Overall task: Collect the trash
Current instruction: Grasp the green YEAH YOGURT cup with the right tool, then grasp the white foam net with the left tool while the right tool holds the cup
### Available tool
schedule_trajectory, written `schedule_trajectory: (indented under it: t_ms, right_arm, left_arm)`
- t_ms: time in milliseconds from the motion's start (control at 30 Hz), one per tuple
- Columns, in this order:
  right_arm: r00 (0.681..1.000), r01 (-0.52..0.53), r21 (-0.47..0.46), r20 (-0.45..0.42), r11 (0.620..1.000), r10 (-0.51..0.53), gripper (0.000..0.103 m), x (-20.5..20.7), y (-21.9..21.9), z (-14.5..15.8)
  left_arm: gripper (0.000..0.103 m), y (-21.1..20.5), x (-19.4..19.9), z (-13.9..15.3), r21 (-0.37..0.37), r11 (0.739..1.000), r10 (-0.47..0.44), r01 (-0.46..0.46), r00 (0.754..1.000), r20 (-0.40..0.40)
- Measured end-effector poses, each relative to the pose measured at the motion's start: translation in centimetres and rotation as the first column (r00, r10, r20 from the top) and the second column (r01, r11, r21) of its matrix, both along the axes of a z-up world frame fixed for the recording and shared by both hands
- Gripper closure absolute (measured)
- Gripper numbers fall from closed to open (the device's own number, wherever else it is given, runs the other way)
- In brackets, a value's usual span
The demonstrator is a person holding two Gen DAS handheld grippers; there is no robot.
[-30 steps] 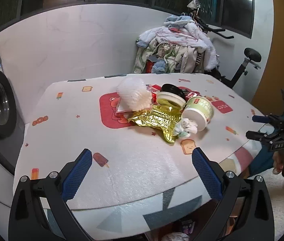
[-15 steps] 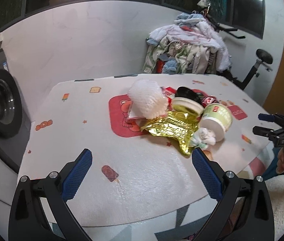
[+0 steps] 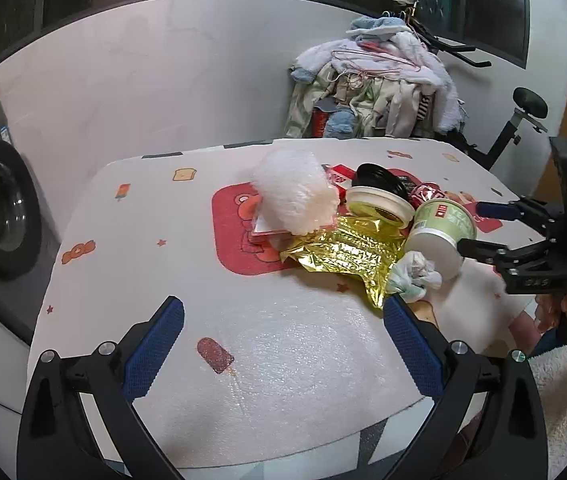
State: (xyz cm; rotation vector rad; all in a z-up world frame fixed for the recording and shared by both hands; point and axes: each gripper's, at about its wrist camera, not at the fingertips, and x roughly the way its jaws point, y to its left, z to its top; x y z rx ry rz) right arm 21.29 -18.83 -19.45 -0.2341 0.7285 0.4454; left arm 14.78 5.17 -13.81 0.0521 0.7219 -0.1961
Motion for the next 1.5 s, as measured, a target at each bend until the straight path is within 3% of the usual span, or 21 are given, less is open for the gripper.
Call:
schedule_trajectory:
  t_ms: [67,167,300,467,567,800,1000,1167,1300,1500]
  right_arm:
    - [1.0,0.002,-0.014,-0.006,1.0,-0.002,0.027,0.7,0.7,-0.4]
    - [1.0,-0.004,-0.056,-0.023,0.998,0.003,0.047,1.3,1.7,-1.1]
    - [1.0,-0.014,0.003,-0.01,1.0,0.014,0.047,0.3,0.8,0.0]
    - [1.0,-0.014,0.147,0.021,0.989,0.012,0.047,-1.8,-2.4,2.7]
    - [1.0,0.003,0.168,0.026,0.986,-0.008,0.047,-2.2,-3.8,3.3]
    - [0.985,0.146,0.267,0.051,0.952,-0.165,0.047,-2.9,-8.9,4.1]
    - [0.963,0.255,0.313,-0.001,0.915,-0.268,0.048,-2.8,-12.7,3.0]
    - [0.956,0.281,0.265,0.002,0.922,-0.292,0.048,-3.0,-12.9,2.1]
    - [0.953,0.295,0.258,-0.005,0.92,-0.304,0.048,-2.9,-13.1,1.7]
    - [0.957,0.282,0.242,-0.001,0.928,-0.29,0.048,-3.4,-12.9,1.4]
  left_arm:
    - [0.006,-0.3,0.0,-0.1,0.009,1.0,-0.004,0.004,1.0,0.0]
    - [0.006,-0.7,-0.1,-0.2,0.031,0.999,-0.016,0.016,1.0,0.0]
    - [0.01,-0.7,0.0,-0.1,0.027,0.999,-0.035,0.035,0.999,-0.009]
    - [0.01,-0.2,0.9,-0.1,-0.043,0.999,-0.032,0.03,0.999,-0.04]
    - [0.011,-0.3,1.5,-0.1,-0.062,0.998,-0.029,0.026,0.998,-0.048]
    - [0.012,-1.4,2.0,-0.6,-0.069,0.997,-0.046,0.041,0.996,-0.072]
    - [0.012,-1.9,3.2,-0.9,-0.079,0.996,-0.051,0.043,0.994,-0.097]
    - [0.012,-1.6,6.5,-0.4,-0.135,0.991,-0.024,0.009,0.994,-0.108]
    - [0.012,-1.0,11.9,0.3,-0.194,0.98,0.019,-0.046,0.99,-0.138]
    - [0.015,-0.9,19.5,-1.3,-0.28,0.951,0.054,-0.13,0.962,-0.266]
